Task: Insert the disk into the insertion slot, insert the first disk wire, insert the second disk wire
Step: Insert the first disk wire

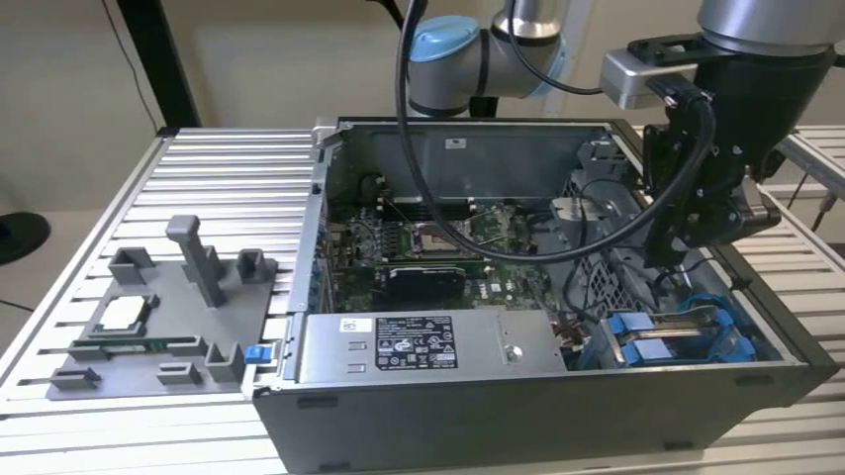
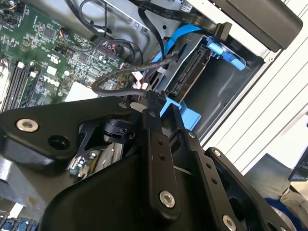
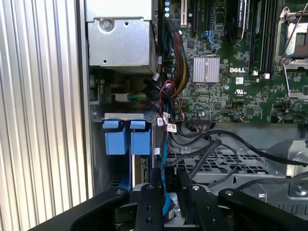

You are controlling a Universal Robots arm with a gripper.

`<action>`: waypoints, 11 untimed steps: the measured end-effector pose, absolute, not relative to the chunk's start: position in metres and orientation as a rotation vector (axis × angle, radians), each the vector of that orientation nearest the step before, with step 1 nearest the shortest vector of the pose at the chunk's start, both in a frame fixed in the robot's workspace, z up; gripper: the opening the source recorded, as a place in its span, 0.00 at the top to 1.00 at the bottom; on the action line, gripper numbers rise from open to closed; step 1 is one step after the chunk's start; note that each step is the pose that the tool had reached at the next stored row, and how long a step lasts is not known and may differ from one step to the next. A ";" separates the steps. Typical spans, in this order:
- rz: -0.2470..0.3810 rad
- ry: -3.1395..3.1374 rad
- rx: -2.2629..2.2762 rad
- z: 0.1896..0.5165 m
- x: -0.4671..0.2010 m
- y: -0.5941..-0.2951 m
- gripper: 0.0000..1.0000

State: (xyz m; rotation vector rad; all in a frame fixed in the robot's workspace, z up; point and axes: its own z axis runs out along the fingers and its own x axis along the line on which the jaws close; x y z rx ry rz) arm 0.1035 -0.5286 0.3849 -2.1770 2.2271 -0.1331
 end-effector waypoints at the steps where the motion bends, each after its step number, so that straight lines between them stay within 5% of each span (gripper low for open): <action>1: -0.135 2.226 -2.176 0.385 0.103 -0.529 1.00; 9: -0.134 2.226 -2.176 0.385 0.103 -0.529 1.00; 10: -0.134 2.226 -2.176 0.385 0.103 -0.529 0.00; 11: -0.134 2.226 -2.176 0.385 0.103 -0.529 0.00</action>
